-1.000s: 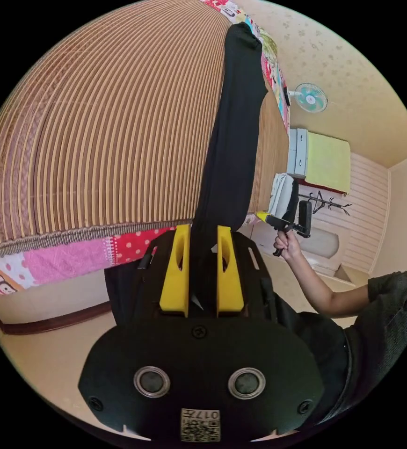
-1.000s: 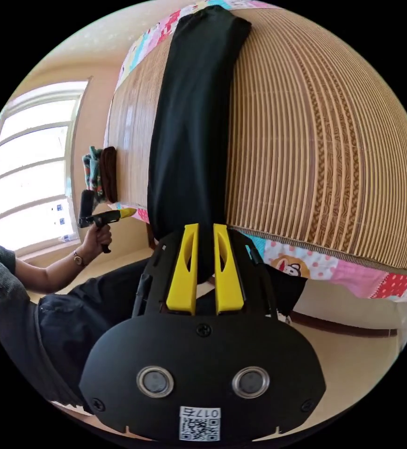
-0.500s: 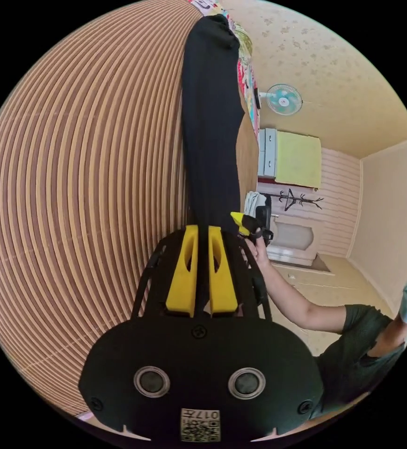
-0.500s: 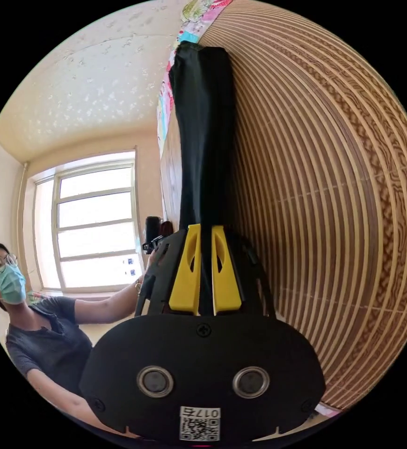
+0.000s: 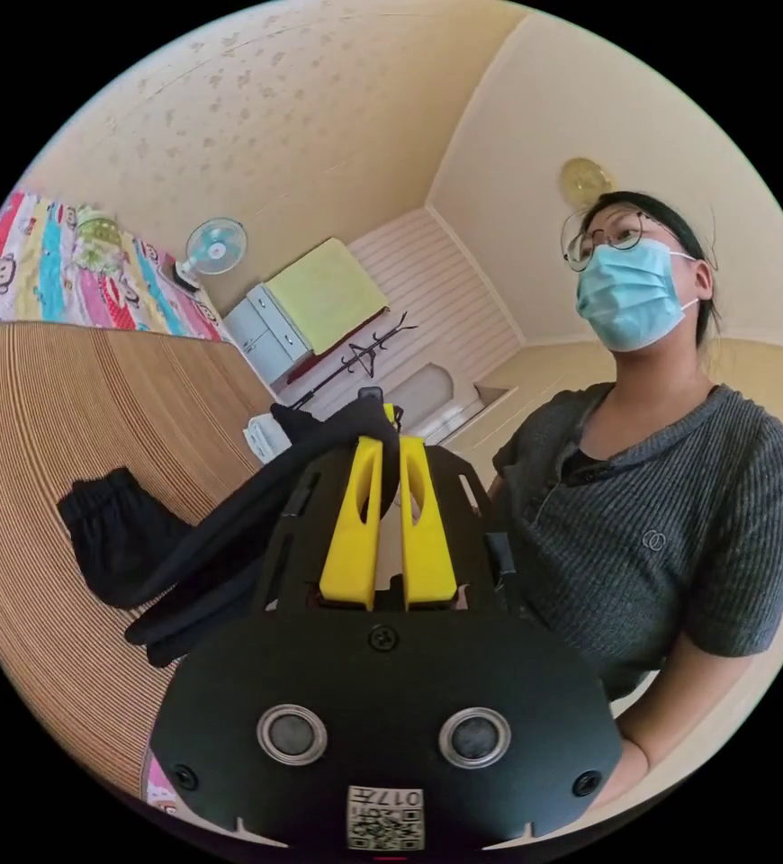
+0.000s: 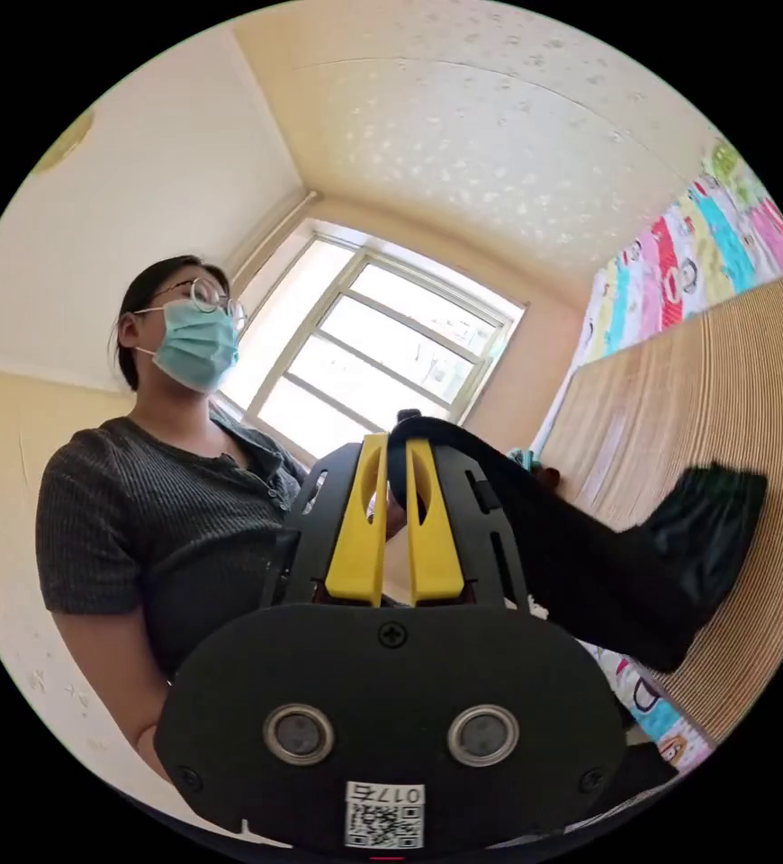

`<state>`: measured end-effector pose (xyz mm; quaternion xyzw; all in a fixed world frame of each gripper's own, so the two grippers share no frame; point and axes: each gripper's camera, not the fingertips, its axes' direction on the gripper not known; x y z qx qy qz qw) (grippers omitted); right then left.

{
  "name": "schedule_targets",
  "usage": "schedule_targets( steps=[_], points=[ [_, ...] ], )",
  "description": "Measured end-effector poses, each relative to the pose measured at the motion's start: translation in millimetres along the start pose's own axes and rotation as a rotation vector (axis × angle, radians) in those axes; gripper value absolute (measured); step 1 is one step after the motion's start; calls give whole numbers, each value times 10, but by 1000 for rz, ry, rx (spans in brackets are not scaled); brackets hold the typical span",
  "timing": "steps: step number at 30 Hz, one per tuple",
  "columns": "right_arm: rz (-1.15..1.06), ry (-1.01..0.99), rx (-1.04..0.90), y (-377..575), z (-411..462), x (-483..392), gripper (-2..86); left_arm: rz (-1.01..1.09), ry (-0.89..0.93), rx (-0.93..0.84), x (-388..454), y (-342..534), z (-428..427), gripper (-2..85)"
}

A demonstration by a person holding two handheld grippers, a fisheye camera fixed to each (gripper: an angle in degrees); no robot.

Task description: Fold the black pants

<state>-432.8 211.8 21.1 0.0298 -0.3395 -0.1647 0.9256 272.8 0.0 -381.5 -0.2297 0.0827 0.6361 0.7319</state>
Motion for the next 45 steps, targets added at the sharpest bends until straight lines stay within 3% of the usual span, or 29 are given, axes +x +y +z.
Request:
schedule_targets(
  steps=[3,6,10,16,22,27,29,32,36,41,45],
  points=[
    [-131,24,13,-464,47,-449,15,135,-12,54,495,-502,-84,37],
    [-84,174,-19,-874,102,-435,14,75,-105,90,500,-896,-184,38],
    [-13,337,-48,-1135,187,46,13,-41,-305,86,-1,-1110,-241,37],
    [126,512,-133,-1327,415,1054,13,-192,-452,57,-938,-1169,-301,39],
    [258,584,-332,-327,774,1629,22,-395,-604,-188,-1534,-77,-40,45],
    [722,725,-476,1409,818,2316,54,-819,-591,-254,-2081,1531,71,57],
    [837,688,-460,1737,727,2462,74,-947,-568,-182,-2240,1941,-32,93],
    [870,646,-328,1768,547,2582,106,-942,-567,-87,-2434,1876,-171,134],
    [829,691,-274,1379,433,3007,137,-855,-611,-102,-2893,1452,-198,163],
    [833,686,-266,1041,443,3753,155,-840,-635,-234,-3771,1088,-28,181],
    [847,670,-298,1034,539,4176,159,-853,-633,-263,-3963,1115,67,161]
  ],
)
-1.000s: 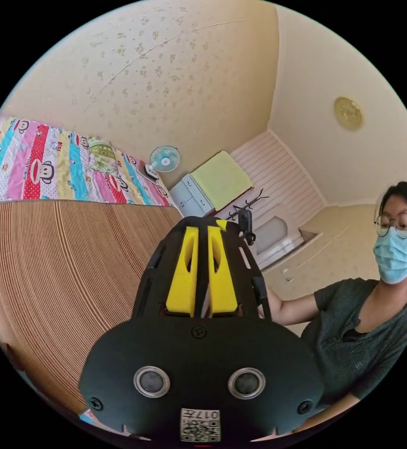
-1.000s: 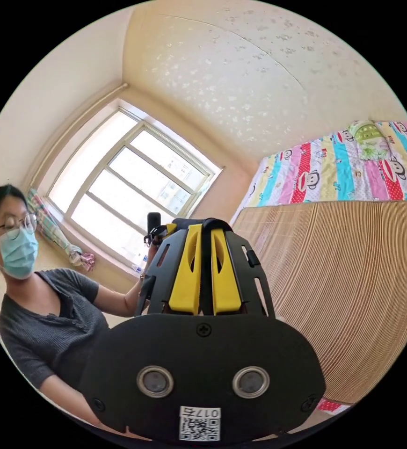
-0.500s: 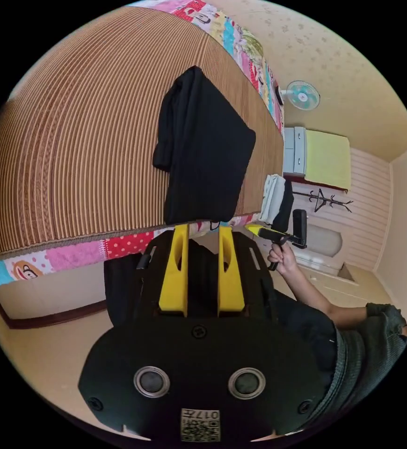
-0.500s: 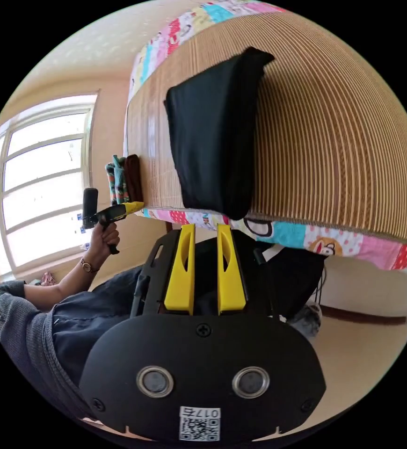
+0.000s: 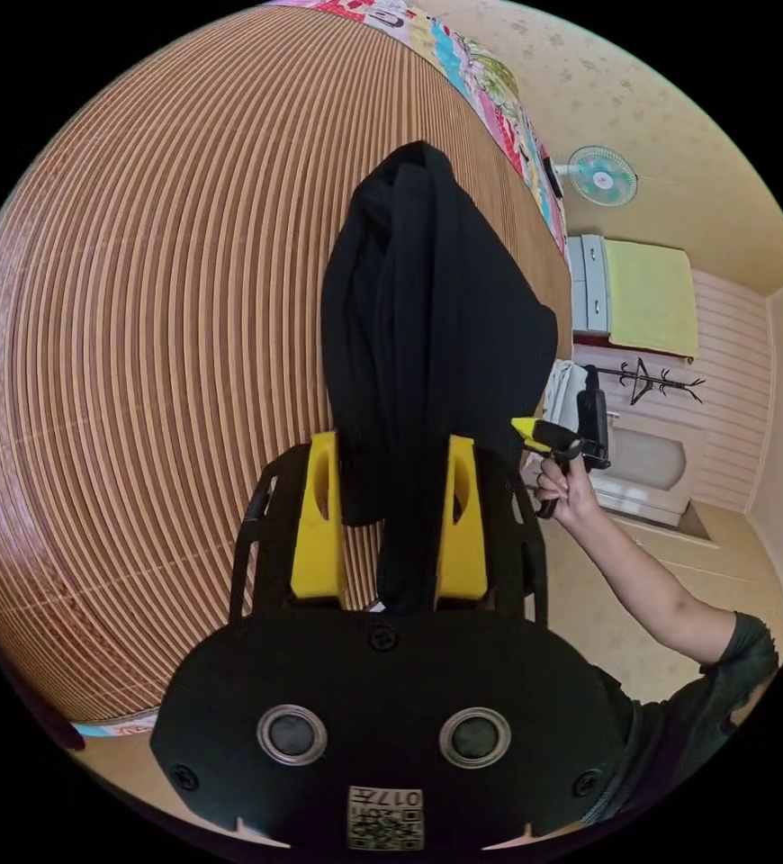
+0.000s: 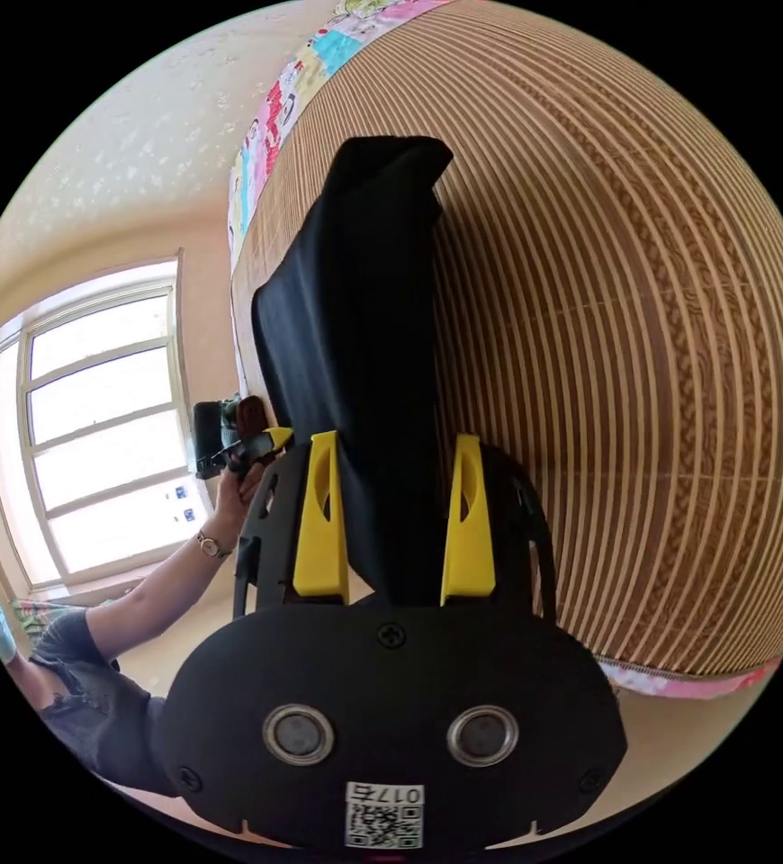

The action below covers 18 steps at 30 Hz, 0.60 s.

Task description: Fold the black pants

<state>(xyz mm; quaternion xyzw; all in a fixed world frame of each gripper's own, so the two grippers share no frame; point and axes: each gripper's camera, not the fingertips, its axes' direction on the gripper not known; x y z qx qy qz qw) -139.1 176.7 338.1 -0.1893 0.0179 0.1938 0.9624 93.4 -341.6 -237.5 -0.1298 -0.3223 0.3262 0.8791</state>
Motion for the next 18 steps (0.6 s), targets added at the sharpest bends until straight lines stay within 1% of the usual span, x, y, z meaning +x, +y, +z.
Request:
schedule_targets(
  steps=[1,3,4,5,6,8,10,12,13,14,15,16,17,18],
  points=[
    [-32,-45,15,0,8,-2,150,-25,40,28,-40,42,-25,152],
    [50,-304,-13,31,172,174,124,-117,116,24,-153,151,-35,134],
    [70,-350,-20,63,207,204,119,-157,175,9,-215,253,-35,118],
    [90,-373,-24,153,257,192,111,-181,203,-23,-244,377,-46,104],
    [77,-341,-32,259,295,79,104,-179,199,-39,-234,447,-67,97],
    [29,-315,-85,409,394,-193,97,-105,104,-68,-62,791,-287,84],
    [-39,-331,-154,539,536,-549,92,-68,14,-47,62,1119,-592,81],
    [-142,-336,-233,648,729,-1170,85,-81,-17,6,88,1464,-1009,79],
    [-170,-332,-248,667,774,-1348,83,-101,-27,68,84,1710,-1363,79],
    [-230,-328,-275,699,866,-1726,80,-127,-34,147,83,1966,-1764,79],
    [-281,-342,-298,728,964,-2090,77,-137,-40,196,93,2099,-1981,79],
    [-306,-357,-308,745,1015,-2266,76,-145,-62,306,145,2368,-2436,78],
    [-341,-396,-323,785,1121,-2600,74,-135,-85,403,215,2610,-2877,78],
    [-359,-438,-326,833,1236,-2924,73,-126,-97,445,250,2720,-3098,78]
  ],
)
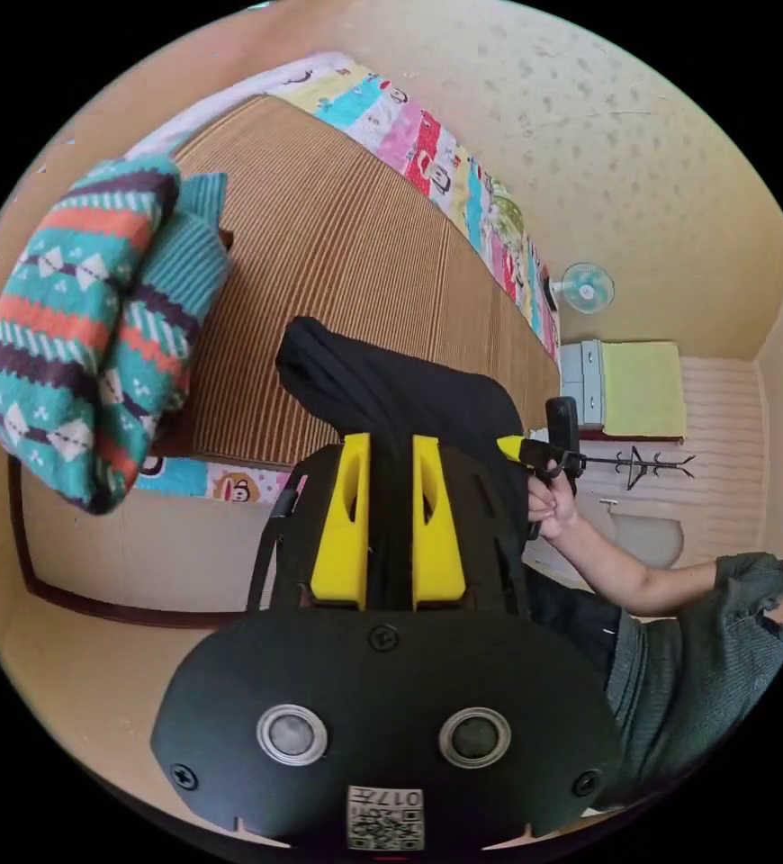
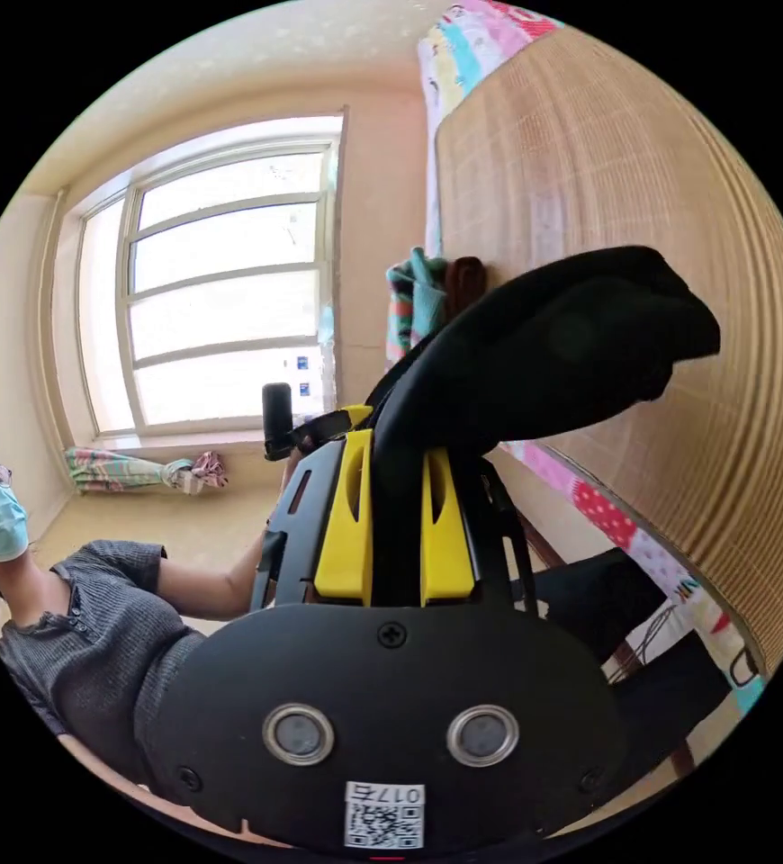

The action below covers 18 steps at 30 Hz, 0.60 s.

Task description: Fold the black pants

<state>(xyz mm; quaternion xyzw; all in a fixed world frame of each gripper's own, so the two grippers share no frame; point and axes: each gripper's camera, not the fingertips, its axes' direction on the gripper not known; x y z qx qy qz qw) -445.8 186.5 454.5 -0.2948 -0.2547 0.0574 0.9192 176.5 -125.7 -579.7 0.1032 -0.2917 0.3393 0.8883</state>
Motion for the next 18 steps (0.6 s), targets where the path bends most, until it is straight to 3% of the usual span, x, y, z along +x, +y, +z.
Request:
schedule_targets(
  steps=[5,9,12,15,18],
  points=[
    [-115,-6,52,-603,890,-745,76,77,-214,263,-116,-237,-1622,73],
    [47,165,-33,-1040,1449,-537,73,-172,-288,328,-629,-474,-1957,61],
    [48,319,-82,-953,1336,-364,39,-286,-296,349,-1041,-516,-1626,100],
    [88,384,-110,-601,842,-103,19,-361,-234,90,-1540,-597,-528,85],
    [166,443,-76,-86,-32,189,10,-433,-185,215,-1677,-264,-40,44]
  ],
)
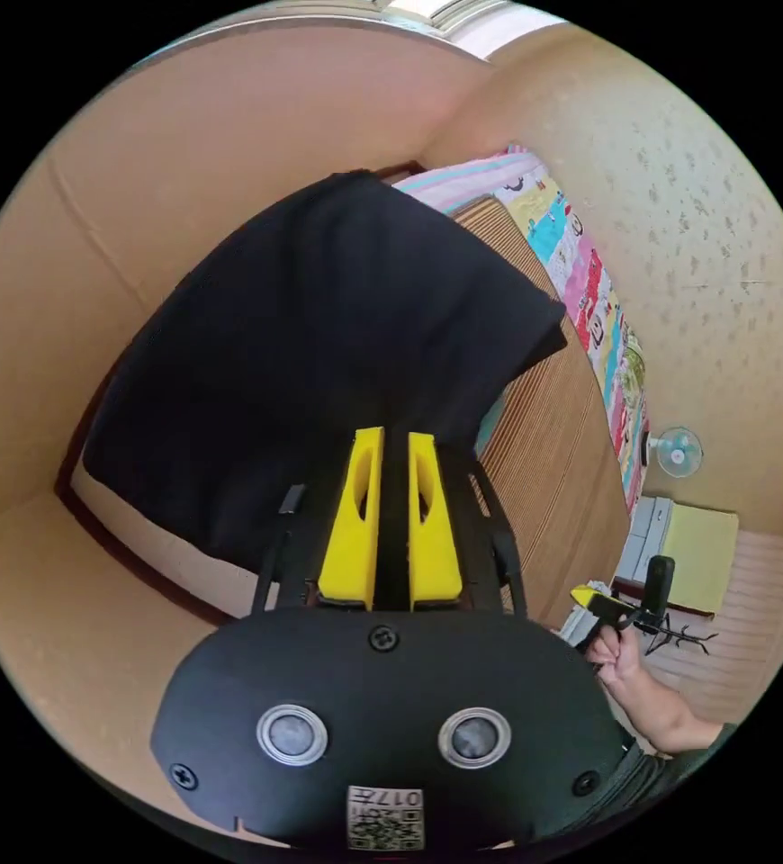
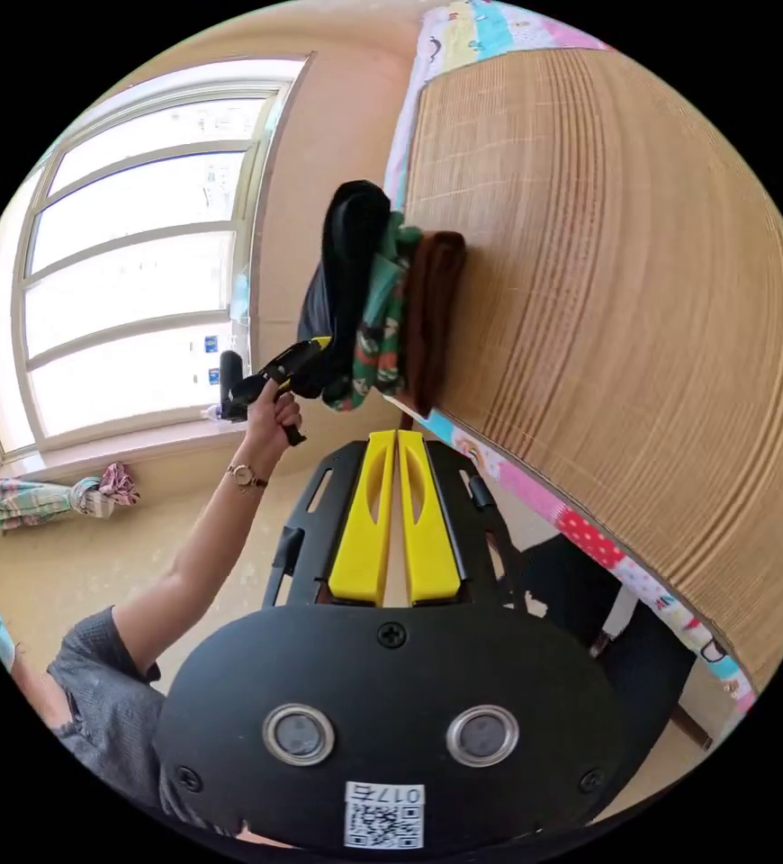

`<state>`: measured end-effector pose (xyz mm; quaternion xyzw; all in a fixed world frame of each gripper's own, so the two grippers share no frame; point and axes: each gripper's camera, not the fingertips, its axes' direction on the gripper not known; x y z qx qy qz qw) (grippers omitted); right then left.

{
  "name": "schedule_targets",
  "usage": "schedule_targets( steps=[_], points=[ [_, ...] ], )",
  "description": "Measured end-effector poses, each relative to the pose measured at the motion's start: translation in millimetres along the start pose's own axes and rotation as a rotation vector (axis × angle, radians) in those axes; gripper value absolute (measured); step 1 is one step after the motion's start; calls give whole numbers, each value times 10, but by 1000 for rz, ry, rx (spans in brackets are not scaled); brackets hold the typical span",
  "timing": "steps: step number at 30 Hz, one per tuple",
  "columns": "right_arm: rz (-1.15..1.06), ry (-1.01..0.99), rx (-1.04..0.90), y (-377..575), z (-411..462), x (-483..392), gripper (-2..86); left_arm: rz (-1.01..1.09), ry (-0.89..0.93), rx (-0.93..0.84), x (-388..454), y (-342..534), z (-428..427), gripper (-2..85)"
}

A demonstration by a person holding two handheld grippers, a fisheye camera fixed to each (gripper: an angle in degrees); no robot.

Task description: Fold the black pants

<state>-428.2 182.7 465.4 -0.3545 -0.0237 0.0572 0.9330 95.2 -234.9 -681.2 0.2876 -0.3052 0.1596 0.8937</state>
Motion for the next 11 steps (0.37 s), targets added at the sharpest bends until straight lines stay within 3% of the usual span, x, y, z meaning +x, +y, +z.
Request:
schedule_targets(
  steps=[3,8,11],
  points=[
    [181,121,77,667,-816,712,7,-42,105,48,-11,248,57,11],
    [458,177,374,1942,-2066,1334,5,49,-31,147,446,793,-74,-7],
    [543,154,547,2655,-2467,1484,4,203,14,179,954,1209,-100,-8]
  ],
)
